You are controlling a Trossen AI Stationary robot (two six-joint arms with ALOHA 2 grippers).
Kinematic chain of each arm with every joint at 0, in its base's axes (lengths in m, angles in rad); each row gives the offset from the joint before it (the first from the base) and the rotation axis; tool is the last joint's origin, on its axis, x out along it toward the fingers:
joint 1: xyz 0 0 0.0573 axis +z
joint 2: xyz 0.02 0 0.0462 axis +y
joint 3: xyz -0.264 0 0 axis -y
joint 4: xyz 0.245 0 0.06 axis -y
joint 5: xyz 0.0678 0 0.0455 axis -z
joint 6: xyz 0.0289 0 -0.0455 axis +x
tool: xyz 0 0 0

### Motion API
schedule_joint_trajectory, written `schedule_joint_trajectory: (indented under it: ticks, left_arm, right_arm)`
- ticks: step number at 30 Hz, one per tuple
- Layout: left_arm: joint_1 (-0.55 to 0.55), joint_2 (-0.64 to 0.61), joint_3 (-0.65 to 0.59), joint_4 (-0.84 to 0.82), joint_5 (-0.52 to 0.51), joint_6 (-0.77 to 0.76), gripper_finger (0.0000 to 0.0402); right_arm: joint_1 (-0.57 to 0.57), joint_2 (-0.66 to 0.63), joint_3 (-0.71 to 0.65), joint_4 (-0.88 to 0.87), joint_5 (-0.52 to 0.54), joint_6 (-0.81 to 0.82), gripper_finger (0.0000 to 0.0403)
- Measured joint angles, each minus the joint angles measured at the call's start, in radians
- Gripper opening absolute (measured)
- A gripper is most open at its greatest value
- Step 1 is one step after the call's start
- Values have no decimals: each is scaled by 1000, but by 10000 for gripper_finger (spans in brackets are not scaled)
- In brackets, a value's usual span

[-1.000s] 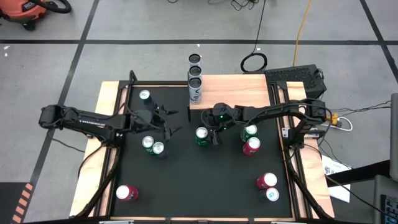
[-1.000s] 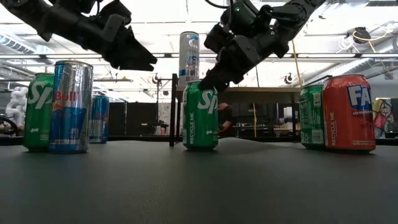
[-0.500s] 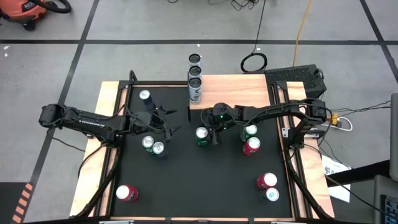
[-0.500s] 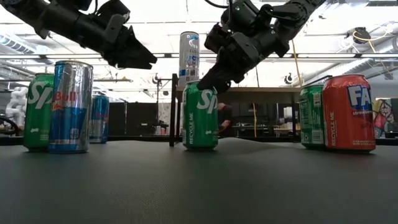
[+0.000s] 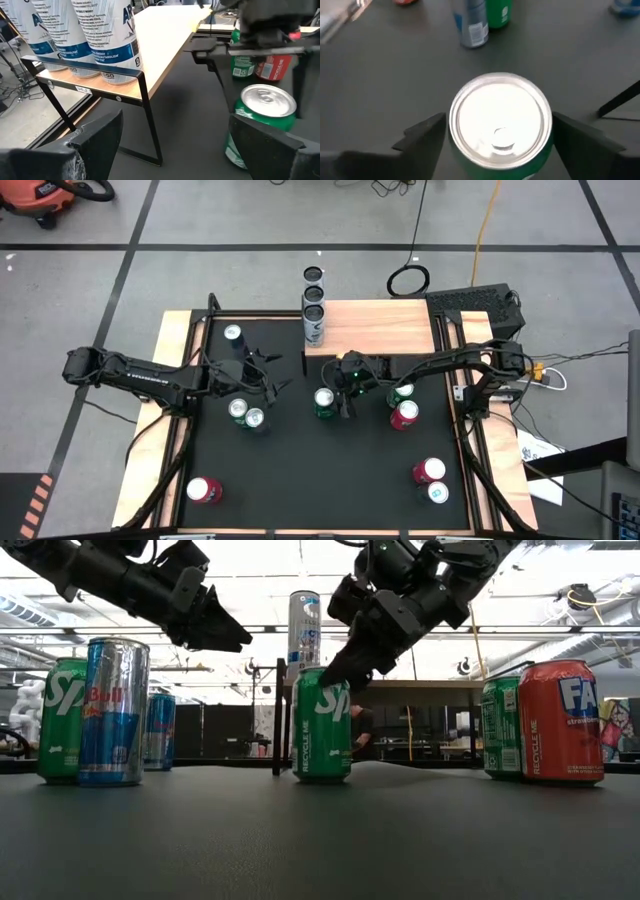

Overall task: Place canned beverage on shelf
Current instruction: Put the middle green soda can on the shelf

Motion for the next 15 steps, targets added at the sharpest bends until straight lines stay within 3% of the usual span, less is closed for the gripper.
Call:
schedule_joint_trajectory:
  ticks: [6,15]
  left_arm:
    - [0,0,0,-8,0,0,363]
    - [0,0,1,-11,0,0,363]
  right_arm:
    - [10,-1,0,10,49,-8,377]
    - [10,-1,0,-12,58,25,313]
